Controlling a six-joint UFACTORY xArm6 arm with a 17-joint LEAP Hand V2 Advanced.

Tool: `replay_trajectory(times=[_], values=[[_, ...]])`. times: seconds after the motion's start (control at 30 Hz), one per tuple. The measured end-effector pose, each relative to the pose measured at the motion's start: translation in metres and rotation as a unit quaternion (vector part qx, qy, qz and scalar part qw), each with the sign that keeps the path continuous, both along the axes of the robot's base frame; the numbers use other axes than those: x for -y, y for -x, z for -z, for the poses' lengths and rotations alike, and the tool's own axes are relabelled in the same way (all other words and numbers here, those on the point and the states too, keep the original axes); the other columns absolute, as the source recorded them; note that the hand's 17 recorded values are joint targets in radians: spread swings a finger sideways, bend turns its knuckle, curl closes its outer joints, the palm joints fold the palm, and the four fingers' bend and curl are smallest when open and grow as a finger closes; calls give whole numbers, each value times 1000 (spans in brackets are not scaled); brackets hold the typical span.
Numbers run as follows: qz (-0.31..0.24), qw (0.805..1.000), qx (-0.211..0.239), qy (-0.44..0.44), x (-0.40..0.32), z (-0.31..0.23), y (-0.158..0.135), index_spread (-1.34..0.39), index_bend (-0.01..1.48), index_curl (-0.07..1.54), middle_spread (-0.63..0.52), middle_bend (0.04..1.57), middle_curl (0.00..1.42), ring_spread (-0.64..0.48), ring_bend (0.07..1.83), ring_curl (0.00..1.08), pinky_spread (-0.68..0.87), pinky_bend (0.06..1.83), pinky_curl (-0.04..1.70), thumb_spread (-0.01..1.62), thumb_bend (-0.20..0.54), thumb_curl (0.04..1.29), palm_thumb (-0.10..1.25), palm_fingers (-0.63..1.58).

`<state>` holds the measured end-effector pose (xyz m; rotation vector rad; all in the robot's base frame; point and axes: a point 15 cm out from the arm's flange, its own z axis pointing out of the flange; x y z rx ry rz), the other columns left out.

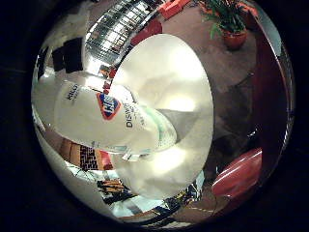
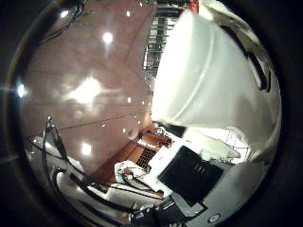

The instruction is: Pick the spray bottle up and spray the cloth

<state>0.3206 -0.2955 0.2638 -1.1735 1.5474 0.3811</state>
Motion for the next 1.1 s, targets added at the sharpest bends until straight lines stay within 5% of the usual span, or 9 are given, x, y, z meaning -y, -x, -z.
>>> replay_trajectory(times=[0.17,0.3,0.43,1.1], values=[[-3,1000,3,5,-1,-3,1,-371,315,694,-97,663,715,-188,1174,573,-154,764,919,1056,-25,325,642,162],[-15,1000,-14,13,-2,2,10,-420,313,565,-4,431,540,26,783,409,238,618,784,1044,-32,314,595,-29],[-27,999,-29,26,-4,4,19,-425,214,469,39,291,436,139,576,311,400,497,637,1027,-30,304,548,-23],[25,999,-5,29,11,-18,74,-340,166,298,97,190,314,216,327,241,416,381,372,1021,-19,310,530,20]])
